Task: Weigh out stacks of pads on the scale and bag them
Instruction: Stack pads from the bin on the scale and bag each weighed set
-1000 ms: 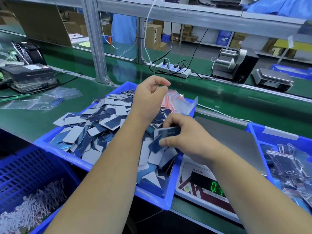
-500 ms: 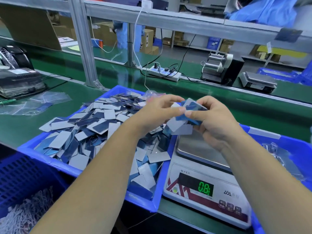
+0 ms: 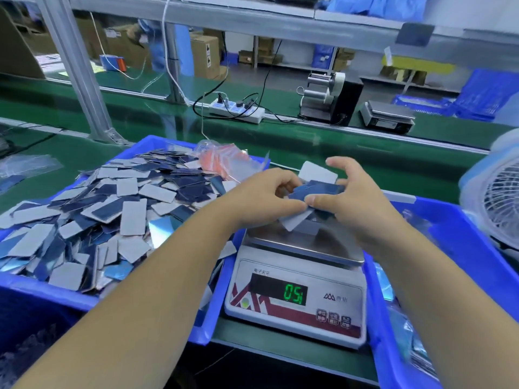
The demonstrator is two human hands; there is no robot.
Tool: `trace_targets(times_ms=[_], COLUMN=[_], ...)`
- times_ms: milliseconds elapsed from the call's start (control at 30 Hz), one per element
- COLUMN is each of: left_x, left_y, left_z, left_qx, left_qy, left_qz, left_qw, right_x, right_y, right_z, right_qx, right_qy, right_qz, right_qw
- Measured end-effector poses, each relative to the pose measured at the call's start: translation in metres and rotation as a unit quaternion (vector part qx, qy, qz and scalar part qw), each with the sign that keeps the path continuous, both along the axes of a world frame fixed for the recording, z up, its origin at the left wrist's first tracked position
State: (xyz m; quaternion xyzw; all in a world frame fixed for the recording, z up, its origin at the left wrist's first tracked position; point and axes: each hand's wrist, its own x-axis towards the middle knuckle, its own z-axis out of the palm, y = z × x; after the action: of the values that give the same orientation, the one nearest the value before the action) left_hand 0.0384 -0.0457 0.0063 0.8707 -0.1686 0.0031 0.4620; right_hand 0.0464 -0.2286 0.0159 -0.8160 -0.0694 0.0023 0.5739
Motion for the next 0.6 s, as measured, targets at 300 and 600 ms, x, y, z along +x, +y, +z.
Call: trace_targets(times_ms=[300,600], left_x=[0.001,0.0], left_y=[0.001,0.009], left_z=[-0.012,-0.014], left_qx=[0.17,0.126], left_qy=[-0.066,-0.069], left_qz=[0.045,0.077], left_qw=[0.982,0.987], right_x=[0.005,0.0], right_y=[-0.004,-0.005], right_z=[-0.008,-0.014], right_qx=[-0.361,-0.422], right_qy=[-0.088,-0.068], right_qz=[0.02,0.055], right_qw=[0.928,0.902])
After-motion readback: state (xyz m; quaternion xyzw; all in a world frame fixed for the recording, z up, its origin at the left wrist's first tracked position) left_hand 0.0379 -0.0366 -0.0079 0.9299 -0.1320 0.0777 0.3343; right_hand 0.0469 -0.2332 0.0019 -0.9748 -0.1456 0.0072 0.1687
